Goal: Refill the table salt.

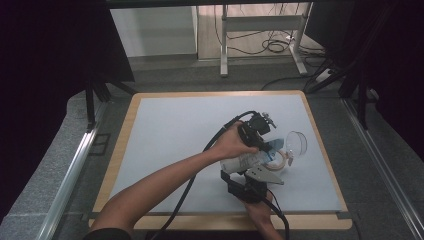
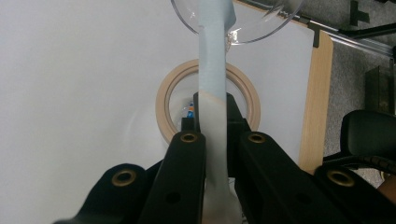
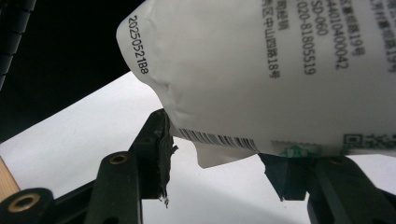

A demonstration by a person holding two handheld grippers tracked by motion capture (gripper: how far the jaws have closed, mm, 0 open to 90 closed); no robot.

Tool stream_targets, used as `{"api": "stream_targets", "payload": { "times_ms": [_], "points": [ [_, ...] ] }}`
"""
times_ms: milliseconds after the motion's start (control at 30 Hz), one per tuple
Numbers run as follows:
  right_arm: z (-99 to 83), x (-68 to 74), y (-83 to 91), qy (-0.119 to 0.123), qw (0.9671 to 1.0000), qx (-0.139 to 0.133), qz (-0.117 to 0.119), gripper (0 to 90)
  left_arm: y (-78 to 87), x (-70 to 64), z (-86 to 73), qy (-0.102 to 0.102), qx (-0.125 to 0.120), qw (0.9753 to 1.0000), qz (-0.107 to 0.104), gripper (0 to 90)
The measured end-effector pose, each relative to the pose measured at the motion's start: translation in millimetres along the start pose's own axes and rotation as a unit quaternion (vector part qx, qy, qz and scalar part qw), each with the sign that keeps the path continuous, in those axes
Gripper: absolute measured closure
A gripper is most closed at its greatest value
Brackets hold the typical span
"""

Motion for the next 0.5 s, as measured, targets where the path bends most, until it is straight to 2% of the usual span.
{"api": "stream_targets", "payload": {
  "times_ms": [500],
  "points": [
    [2.5, -4.4, 2.0, -0.009, 0.9999, -0.006, -0.008, 48.1, -1.1, -3.7, 5.5, -0.005, 0.007, 1.0, -0.001, 90.0]
  ]
}}
Point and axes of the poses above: each handheld gripper's, and its own axes: y roughly backward along the jaws, z roughly out of its top, x roughly to its left, the point moved 10 cm from there along -y, roughly forward along the jaws, and after that the axes turned 14 degrees about y, right-handed, at the moved point
